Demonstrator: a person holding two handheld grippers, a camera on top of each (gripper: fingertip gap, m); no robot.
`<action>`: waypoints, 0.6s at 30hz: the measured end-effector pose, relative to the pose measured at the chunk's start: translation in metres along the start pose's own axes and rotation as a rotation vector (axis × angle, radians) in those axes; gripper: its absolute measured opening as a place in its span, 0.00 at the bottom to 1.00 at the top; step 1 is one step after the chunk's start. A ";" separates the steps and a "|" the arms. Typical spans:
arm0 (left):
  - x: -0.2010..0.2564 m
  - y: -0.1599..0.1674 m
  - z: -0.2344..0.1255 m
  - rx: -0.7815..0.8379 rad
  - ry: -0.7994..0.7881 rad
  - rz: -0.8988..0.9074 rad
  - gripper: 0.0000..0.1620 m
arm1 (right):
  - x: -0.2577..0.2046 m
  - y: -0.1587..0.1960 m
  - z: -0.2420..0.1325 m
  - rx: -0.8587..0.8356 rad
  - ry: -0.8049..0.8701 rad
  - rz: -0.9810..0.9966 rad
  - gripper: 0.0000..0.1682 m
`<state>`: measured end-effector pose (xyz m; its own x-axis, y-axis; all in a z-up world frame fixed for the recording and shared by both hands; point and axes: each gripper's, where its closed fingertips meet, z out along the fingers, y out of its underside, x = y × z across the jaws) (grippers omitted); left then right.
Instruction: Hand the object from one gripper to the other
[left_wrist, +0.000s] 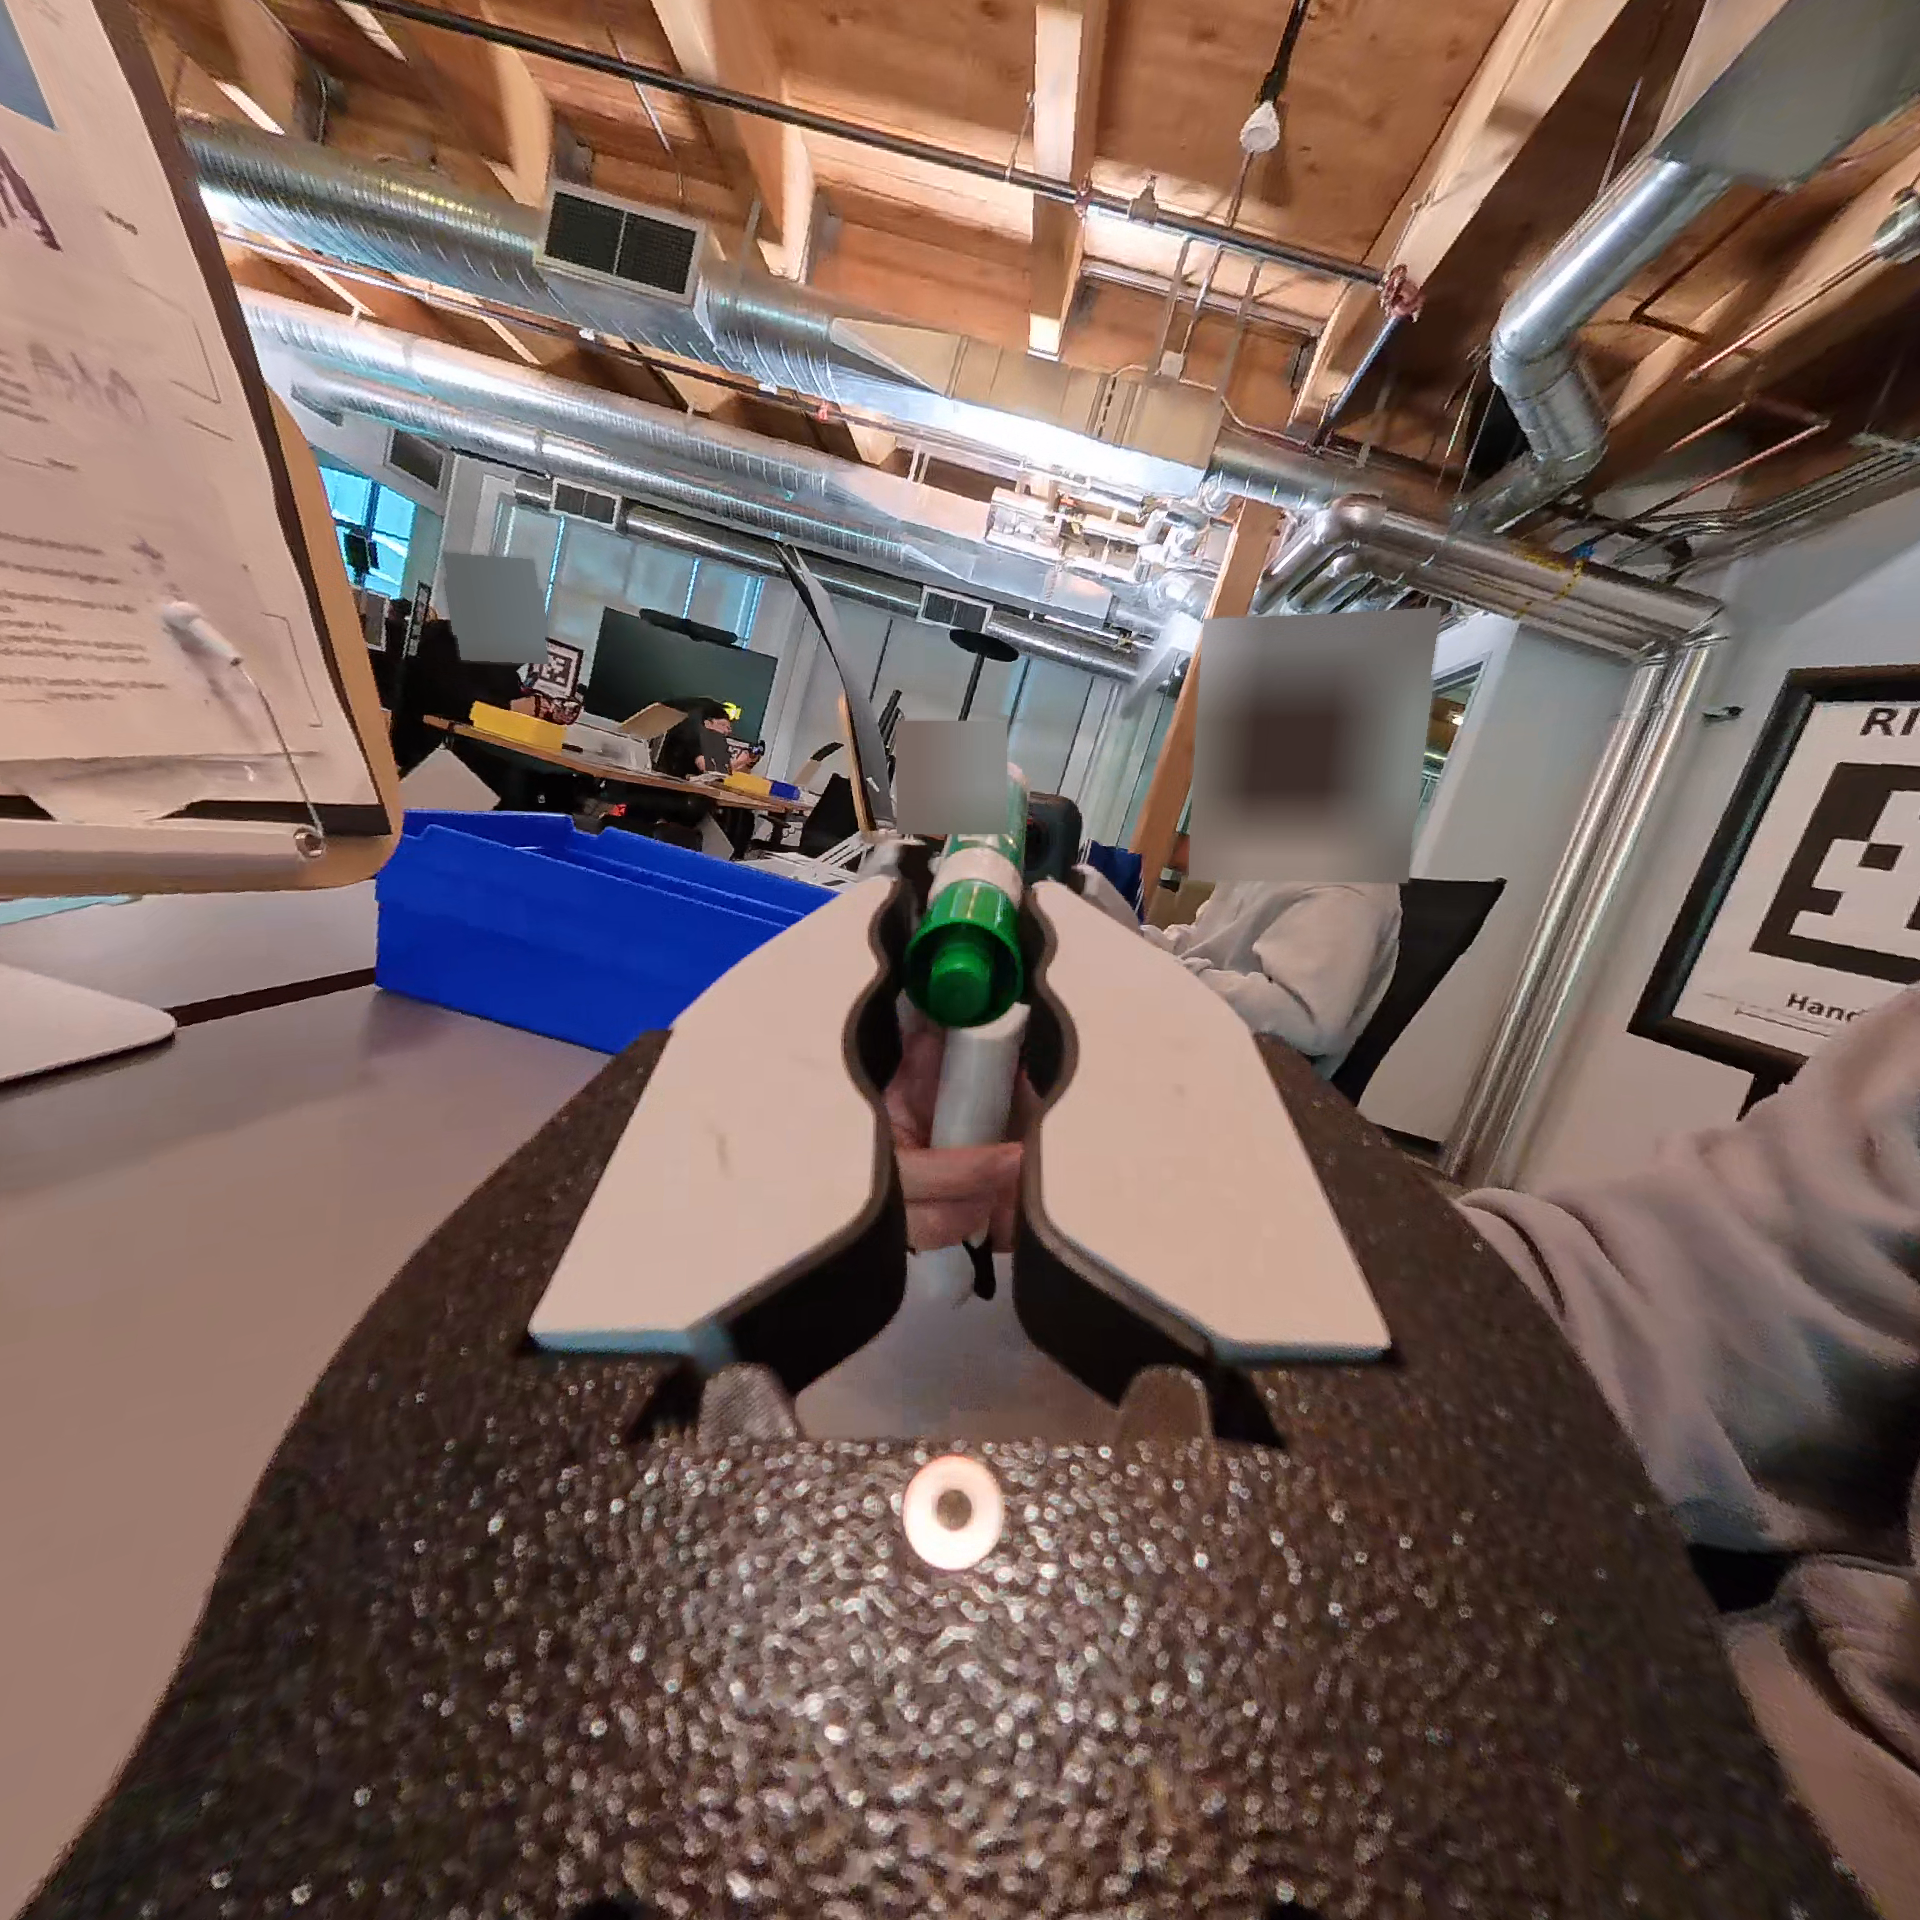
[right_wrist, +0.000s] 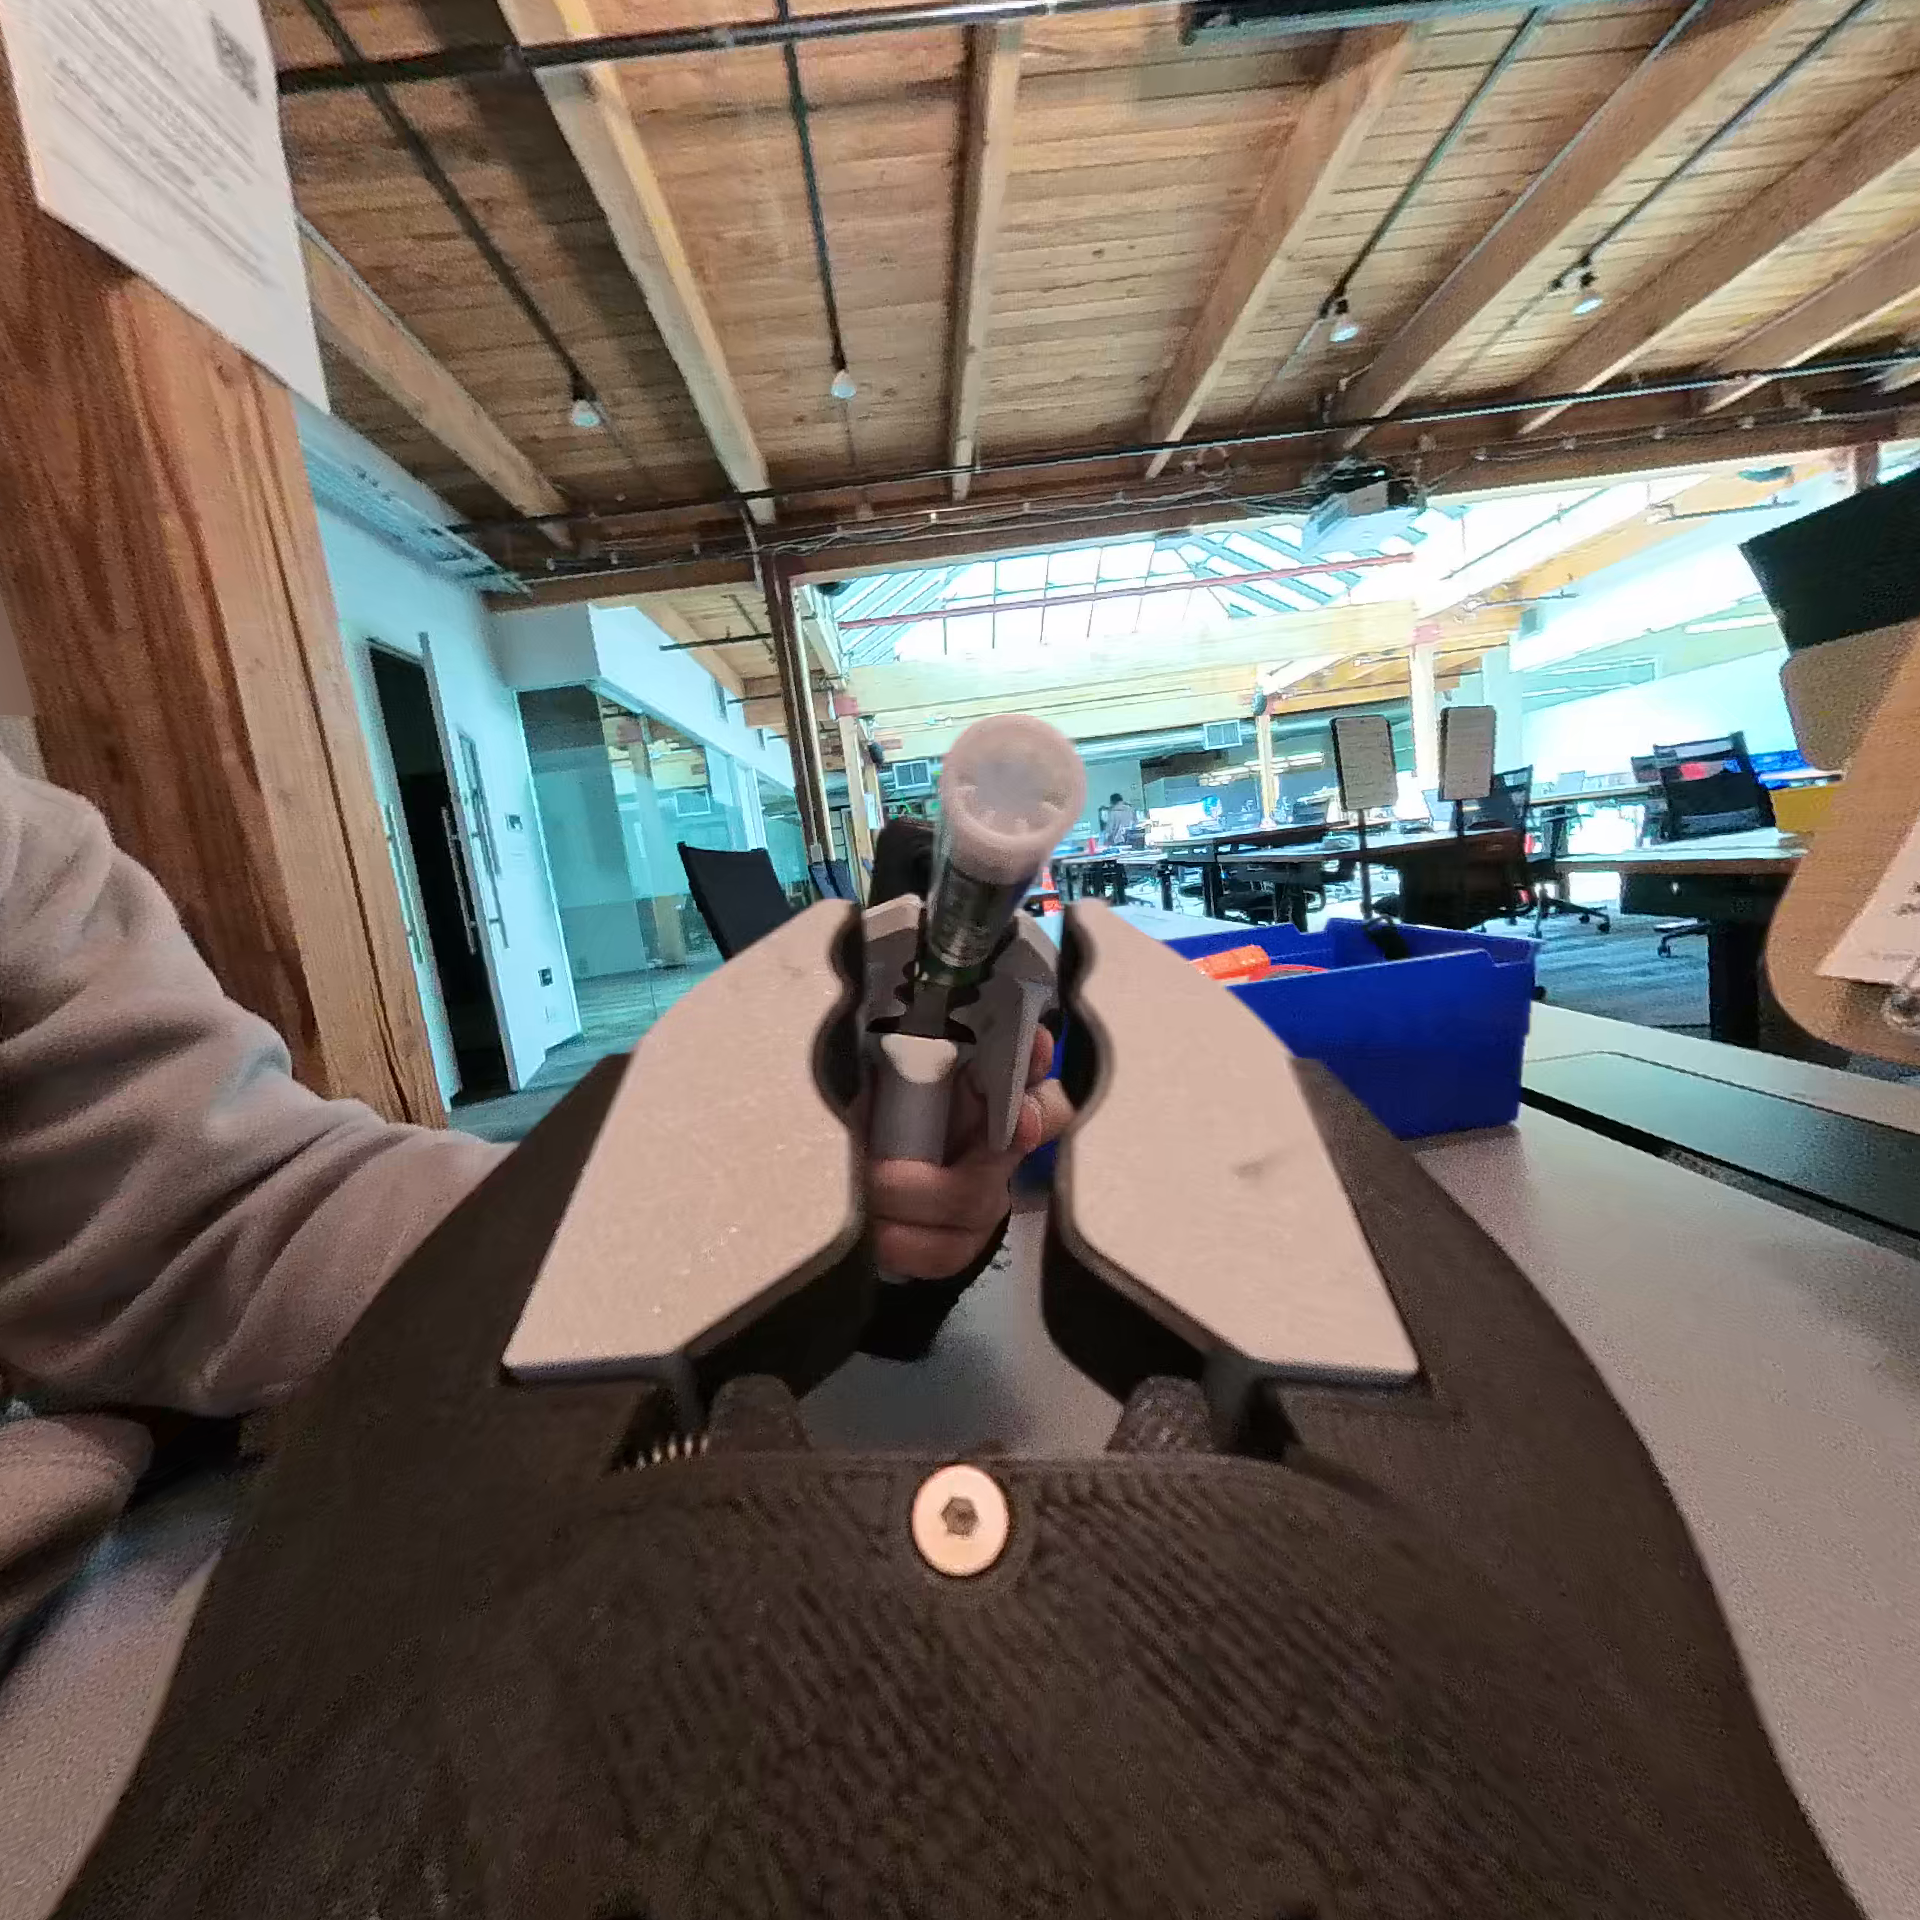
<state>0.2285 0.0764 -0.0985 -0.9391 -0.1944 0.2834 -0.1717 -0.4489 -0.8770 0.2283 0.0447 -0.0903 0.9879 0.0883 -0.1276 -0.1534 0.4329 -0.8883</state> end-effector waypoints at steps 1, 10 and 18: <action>0.000 0.002 0.001 -0.006 0.001 0.000 0.12 | -0.001 0.001 0.002 0.002 0.001 -0.016 0.16; -0.001 0.006 -0.001 -0.012 0.009 0.019 0.12 | 0.003 0.003 0.008 -0.016 0.024 0.000 0.10; -0.020 0.000 0.000 -0.214 -0.361 0.490 0.33 | 0.053 -0.001 -0.021 -0.440 0.578 -0.646 0.10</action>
<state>0.2473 0.0807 -0.1041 -0.7709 -0.6306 -0.0895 0.1611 -0.0570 -0.9853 0.2814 0.0299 -0.1051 0.7555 -0.5536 0.3503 0.3292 -0.1415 -0.9336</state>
